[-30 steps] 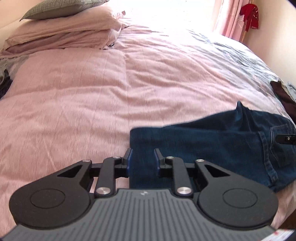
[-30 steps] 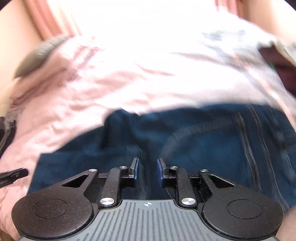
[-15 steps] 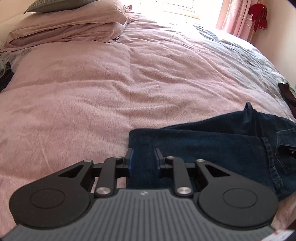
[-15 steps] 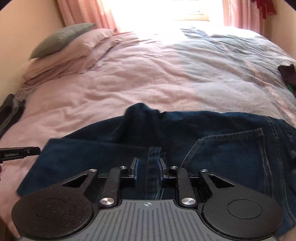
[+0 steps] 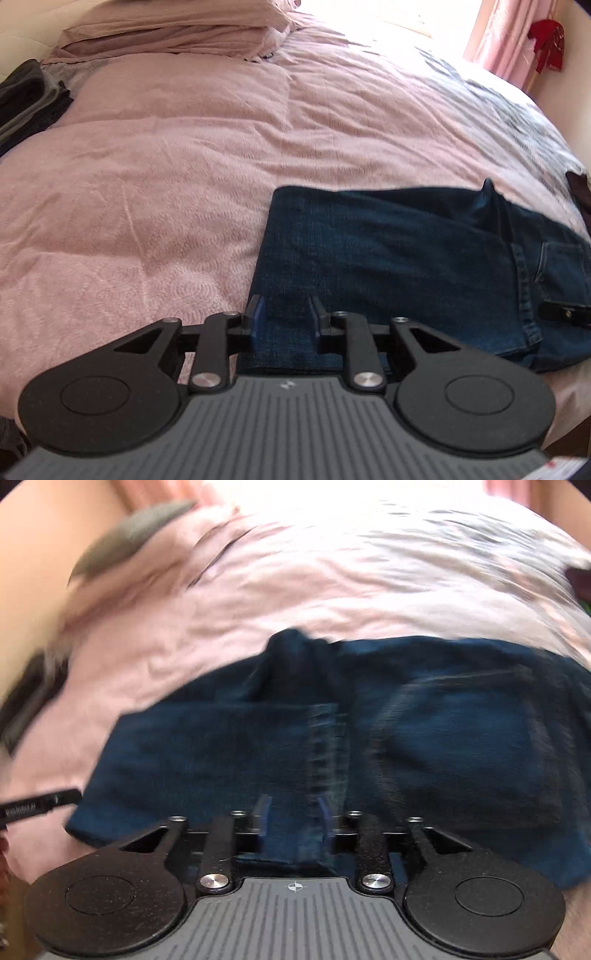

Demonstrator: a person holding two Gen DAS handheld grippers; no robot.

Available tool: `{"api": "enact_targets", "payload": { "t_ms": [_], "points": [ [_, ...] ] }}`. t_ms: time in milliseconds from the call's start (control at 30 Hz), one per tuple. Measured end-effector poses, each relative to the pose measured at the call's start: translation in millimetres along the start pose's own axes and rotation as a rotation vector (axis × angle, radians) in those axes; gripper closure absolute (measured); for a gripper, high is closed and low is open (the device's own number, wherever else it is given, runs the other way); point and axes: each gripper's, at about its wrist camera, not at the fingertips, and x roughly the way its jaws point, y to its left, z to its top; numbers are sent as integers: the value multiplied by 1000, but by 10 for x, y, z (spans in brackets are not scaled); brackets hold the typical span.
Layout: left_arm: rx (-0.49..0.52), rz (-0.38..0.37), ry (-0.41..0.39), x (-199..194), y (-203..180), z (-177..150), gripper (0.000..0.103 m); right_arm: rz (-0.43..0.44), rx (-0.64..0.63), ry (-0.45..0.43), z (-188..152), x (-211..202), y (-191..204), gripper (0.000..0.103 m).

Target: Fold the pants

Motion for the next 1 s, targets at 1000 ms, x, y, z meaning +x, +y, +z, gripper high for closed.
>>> {"api": "enact_targets", "payload": {
  "t_ms": [1000],
  "points": [
    [-109,-17,76,-74,-205,-253,76,-215,374,-54,-227,-723,-1506,53]
  ]
}}
